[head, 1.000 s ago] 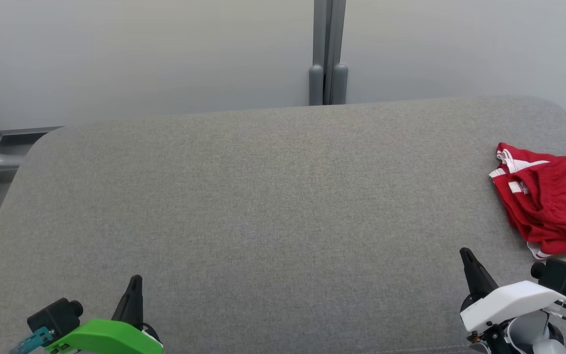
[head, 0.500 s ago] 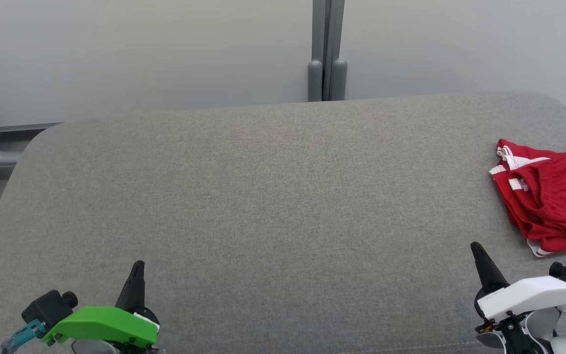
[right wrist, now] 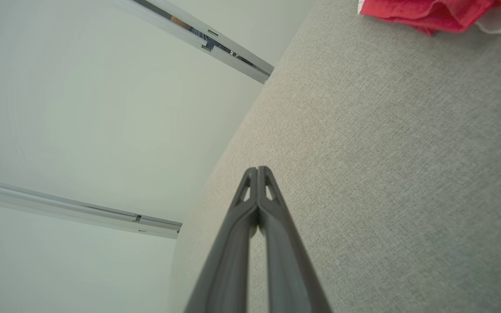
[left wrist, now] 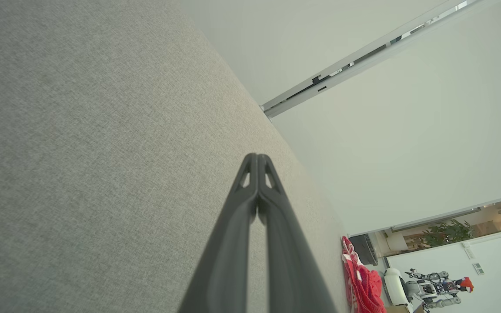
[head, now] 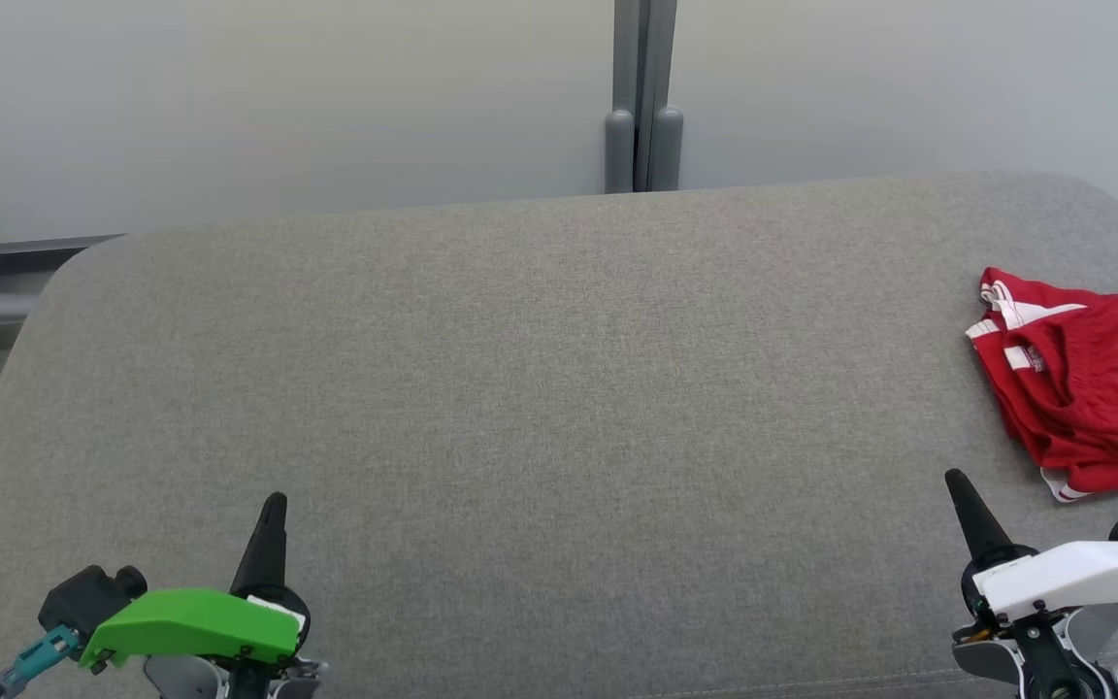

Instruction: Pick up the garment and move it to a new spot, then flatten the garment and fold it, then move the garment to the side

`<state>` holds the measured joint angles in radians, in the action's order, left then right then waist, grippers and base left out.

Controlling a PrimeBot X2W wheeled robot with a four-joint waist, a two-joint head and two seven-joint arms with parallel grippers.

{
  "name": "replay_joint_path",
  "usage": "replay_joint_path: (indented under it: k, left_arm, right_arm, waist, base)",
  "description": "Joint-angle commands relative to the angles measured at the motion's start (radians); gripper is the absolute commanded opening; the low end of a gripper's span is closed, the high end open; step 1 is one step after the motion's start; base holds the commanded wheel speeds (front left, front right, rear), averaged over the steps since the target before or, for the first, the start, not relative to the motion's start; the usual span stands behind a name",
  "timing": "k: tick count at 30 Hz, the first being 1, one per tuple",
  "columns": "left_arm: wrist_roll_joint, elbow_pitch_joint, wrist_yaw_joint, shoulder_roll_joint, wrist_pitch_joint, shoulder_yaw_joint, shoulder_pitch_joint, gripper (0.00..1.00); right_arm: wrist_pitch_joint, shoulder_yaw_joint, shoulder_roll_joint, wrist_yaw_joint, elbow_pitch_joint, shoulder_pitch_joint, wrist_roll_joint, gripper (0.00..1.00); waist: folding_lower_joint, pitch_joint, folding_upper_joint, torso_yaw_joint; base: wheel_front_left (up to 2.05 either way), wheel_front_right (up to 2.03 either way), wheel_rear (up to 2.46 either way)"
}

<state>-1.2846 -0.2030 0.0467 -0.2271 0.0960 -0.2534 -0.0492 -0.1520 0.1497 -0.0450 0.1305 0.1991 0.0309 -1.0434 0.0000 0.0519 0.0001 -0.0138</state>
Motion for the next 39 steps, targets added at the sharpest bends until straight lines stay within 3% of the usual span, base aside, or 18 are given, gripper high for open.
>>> replay_joint_path:
  k: [1,39]
  left_arm:
    - [-0.025,0.002,-0.014,0.008,-0.006,0.020,-0.031,0.00]
    - [-0.232,-0.037,-0.123,0.117,-0.053,0.135,-0.070,0.00]
  right_arm:
    - [-0.007,0.010,-0.005,0.001,-0.005,0.028,-0.035,0.00]
    - [-0.067,0.095,-0.007,0.000,0.023,0.057,-0.366,0.00]
  waist:
    - [0.0000,-0.002,-0.0001,0.000]
    - [0.0000,-0.032,-0.0001,0.008]
  base:
    - [0.00,0.00,0.00]
    - [0.00,0.00,0.00]
